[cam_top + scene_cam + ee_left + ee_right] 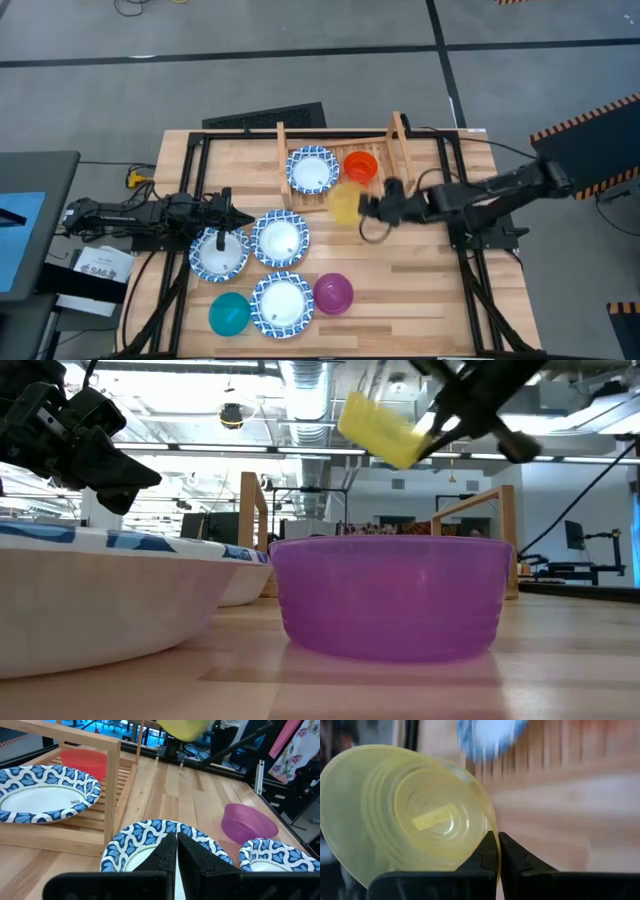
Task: Place and stack bowls onto a shelf
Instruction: Stack the yellow transparent bowl on top of the orange transparent bowl on the shelf
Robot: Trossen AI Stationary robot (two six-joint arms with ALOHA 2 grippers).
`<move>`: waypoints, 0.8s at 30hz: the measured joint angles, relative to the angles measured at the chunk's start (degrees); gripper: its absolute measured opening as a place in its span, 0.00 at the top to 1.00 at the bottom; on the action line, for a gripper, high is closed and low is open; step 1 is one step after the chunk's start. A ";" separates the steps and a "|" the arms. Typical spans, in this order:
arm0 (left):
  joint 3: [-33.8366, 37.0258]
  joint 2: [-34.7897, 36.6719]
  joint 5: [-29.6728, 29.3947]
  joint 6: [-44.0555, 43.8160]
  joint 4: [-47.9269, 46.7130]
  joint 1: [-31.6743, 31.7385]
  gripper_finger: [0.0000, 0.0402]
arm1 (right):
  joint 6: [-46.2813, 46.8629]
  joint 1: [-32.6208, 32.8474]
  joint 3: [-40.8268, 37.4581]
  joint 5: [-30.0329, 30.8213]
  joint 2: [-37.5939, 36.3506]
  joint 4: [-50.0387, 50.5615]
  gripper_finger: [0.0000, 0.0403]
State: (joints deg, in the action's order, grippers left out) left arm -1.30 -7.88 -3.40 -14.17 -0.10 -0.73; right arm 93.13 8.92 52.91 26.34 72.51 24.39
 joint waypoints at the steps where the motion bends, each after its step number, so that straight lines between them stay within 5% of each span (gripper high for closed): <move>1: 0.00 0.00 0.00 0.00 0.00 0.01 1.00 | 0.05 -1.90 0.44 0.73 0.00 -0.06 0.95; 12: 0.00 0.00 0.00 0.02 0.00 0.00 1.00 | 3.90 -18.95 10.37 0.14 12.91 6.26 0.95; 21: 0.00 0.02 0.00 0.02 0.00 0.02 1.00 | 33.72 -16.04 11.95 6.98 22.22 9.02 0.95; 24: 0.00 0.02 0.00 0.00 0.00 0.00 1.00 | 35.55 -16.10 11.95 6.76 24.04 8.11 0.95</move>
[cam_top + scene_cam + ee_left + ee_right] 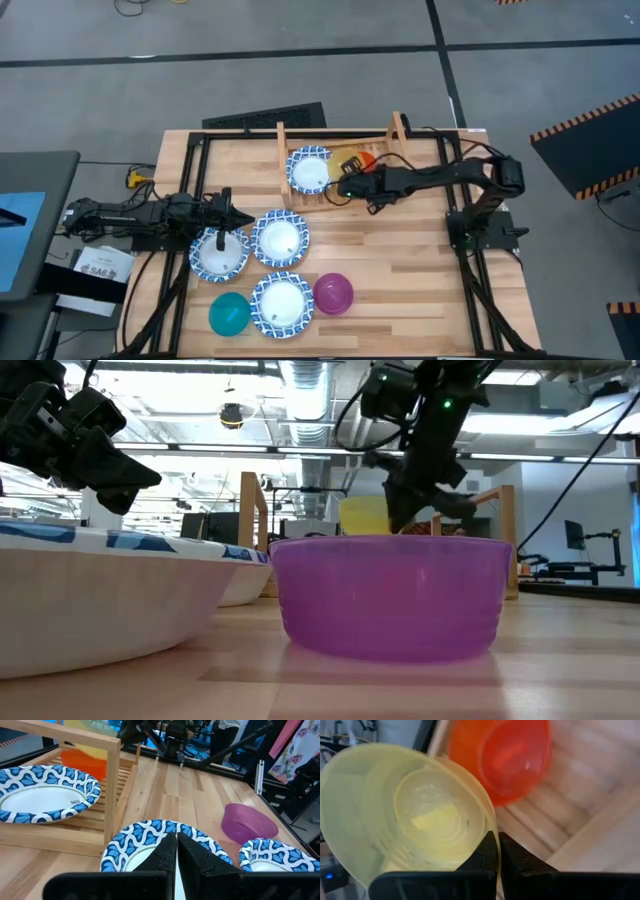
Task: Place and stack bowls onto a shelf
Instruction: Stack the yellow transparent bowl on top of the orange transparent bowl on the shelf
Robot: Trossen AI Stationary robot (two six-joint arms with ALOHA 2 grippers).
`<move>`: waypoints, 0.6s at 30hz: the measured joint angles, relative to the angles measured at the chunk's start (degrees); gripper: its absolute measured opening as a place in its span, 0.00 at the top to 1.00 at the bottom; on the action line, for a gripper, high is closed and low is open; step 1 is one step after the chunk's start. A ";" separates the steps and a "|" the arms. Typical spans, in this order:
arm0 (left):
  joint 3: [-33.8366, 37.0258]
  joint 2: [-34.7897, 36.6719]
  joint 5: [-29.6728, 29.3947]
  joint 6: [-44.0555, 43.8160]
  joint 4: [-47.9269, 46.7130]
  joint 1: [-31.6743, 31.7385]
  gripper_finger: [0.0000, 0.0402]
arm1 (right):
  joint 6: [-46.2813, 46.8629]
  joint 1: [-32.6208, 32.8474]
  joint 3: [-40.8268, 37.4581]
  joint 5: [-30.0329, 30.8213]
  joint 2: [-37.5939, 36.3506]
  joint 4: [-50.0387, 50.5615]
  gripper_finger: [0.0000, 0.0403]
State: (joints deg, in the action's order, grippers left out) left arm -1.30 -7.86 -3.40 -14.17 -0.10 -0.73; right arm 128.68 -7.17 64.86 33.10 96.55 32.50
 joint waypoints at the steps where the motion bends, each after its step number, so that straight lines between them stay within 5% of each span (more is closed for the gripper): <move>1: 0.00 -0.01 0.00 0.01 0.00 0.00 1.00 | 0.08 -0.31 0.00 -0.03 0.33 -1.11 0.95; 8: 0.00 -0.02 0.00 0.00 0.00 0.01 1.00 | -0.98 -4.32 0.03 1.11 -2.44 2.43 0.95; 18: 0.00 -0.02 0.00 0.00 0.00 0.00 1.00 | -0.64 -6.20 0.04 -5.22 -3.47 9.74 0.95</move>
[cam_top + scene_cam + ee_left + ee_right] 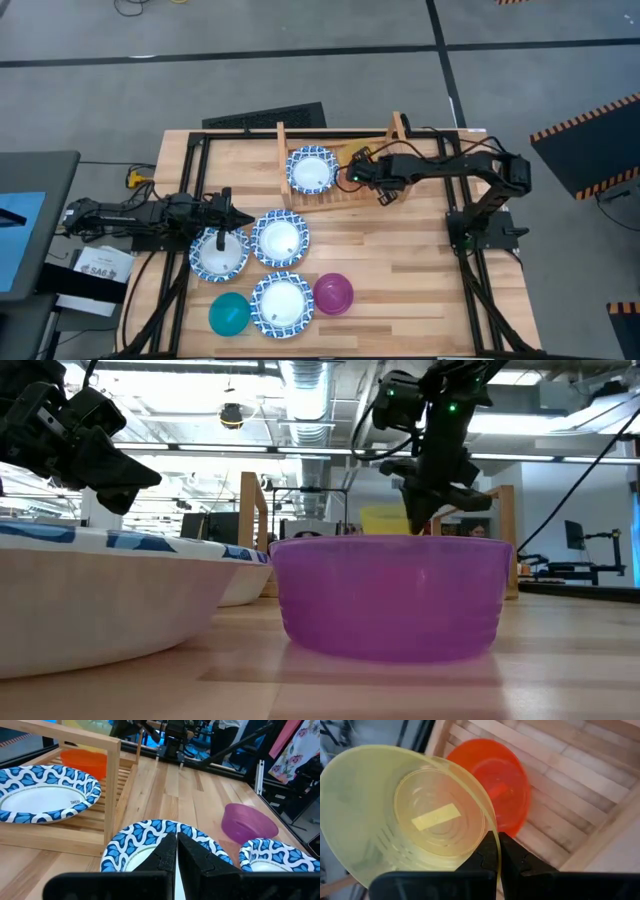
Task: Place and stack bowls onto a shelf
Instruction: Stack the yellow transparent bowl on top of the orange transparent bowl on the shelf
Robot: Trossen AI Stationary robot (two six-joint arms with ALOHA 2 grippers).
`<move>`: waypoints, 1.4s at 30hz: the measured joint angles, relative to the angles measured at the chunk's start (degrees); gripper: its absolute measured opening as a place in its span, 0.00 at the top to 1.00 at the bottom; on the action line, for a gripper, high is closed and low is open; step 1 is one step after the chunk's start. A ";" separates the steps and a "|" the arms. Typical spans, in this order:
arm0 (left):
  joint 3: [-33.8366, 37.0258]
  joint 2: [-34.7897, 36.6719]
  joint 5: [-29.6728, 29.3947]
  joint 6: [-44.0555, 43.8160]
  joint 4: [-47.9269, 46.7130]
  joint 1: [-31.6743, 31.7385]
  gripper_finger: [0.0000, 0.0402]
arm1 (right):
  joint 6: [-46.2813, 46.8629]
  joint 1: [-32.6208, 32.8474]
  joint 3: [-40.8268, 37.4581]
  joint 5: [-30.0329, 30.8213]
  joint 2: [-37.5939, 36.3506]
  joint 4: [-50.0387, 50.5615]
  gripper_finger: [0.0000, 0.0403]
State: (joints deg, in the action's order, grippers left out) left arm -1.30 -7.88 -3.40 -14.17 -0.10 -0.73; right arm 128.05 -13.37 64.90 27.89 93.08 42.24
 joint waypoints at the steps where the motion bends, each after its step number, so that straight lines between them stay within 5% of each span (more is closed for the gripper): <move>1: 0.00 0.00 0.00 0.02 -0.01 0.01 1.00 | 0.01 -0.30 0.00 -0.74 0.00 0.61 0.95; 19: 0.00 0.00 0.00 0.02 -0.01 0.02 1.00 | -5.16 -5.11 0.00 -7.26 0.00 1.53 0.89; 42: 0.00 0.00 0.00 0.01 0.00 0.02 1.00 | -9.86 -5.50 -0.02 -7.26 0.01 -2.14 0.85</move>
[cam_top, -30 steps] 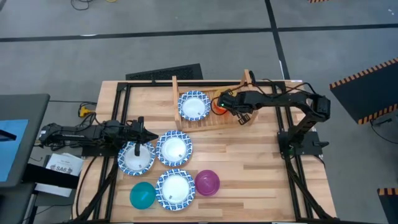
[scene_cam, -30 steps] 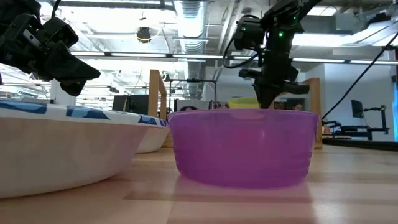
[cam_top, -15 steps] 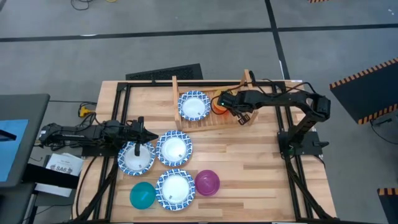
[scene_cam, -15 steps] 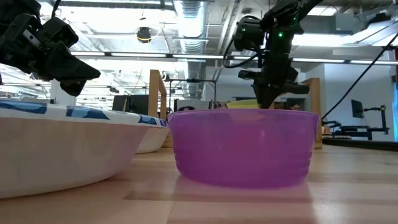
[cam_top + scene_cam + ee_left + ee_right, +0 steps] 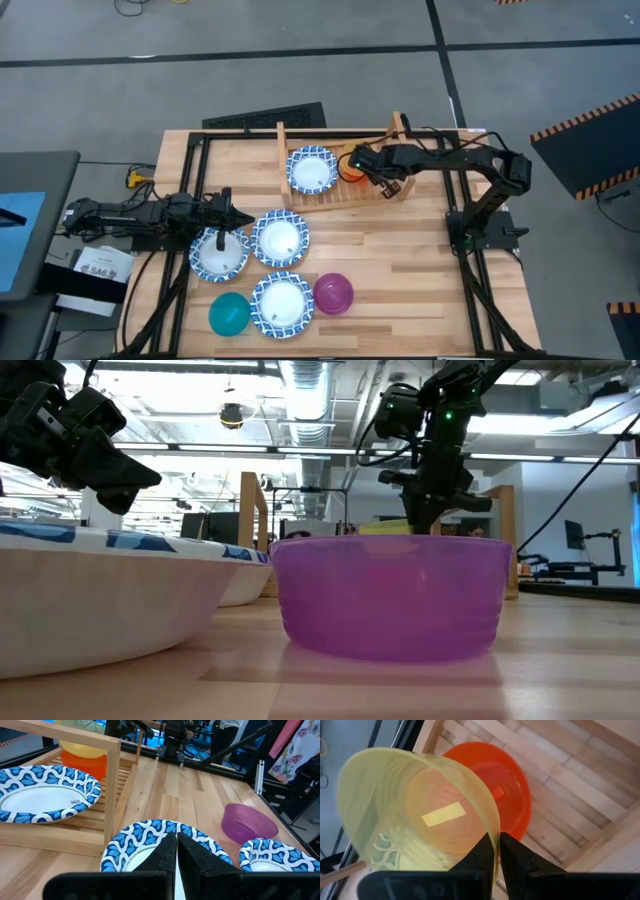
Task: Place and stack bowls onto a shelf
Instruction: Stack the yellow transparent bowl on top of the orange transparent bowl on the shelf
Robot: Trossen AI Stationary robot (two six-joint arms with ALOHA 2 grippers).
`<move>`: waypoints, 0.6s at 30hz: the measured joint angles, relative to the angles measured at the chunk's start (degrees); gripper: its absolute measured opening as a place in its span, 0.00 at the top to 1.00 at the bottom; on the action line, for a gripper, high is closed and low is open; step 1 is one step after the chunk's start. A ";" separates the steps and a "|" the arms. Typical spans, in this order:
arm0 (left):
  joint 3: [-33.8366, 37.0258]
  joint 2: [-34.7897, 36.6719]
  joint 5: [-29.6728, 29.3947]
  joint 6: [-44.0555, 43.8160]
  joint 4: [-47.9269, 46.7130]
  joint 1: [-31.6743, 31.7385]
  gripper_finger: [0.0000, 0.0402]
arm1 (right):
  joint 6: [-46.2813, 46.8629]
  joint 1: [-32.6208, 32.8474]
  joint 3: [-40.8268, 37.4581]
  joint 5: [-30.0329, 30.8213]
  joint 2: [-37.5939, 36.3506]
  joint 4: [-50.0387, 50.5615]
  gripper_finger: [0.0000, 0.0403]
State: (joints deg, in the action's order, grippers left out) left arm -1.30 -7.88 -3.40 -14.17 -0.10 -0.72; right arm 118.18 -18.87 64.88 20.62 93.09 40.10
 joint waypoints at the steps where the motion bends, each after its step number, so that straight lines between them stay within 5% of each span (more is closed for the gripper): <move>1: 0.00 0.00 0.00 0.00 -0.01 -0.01 1.00 | -0.05 -0.02 0.00 0.00 0.01 0.05 0.85; 18: 0.00 0.00 0.00 0.00 0.00 -0.02 1.00 | -2.72 -0.39 0.00 -0.75 0.01 1.20 0.62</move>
State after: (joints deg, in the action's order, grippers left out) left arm -1.30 -7.88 -3.40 -14.17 -0.10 -0.73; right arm 115.46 -19.27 64.88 19.88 93.10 41.30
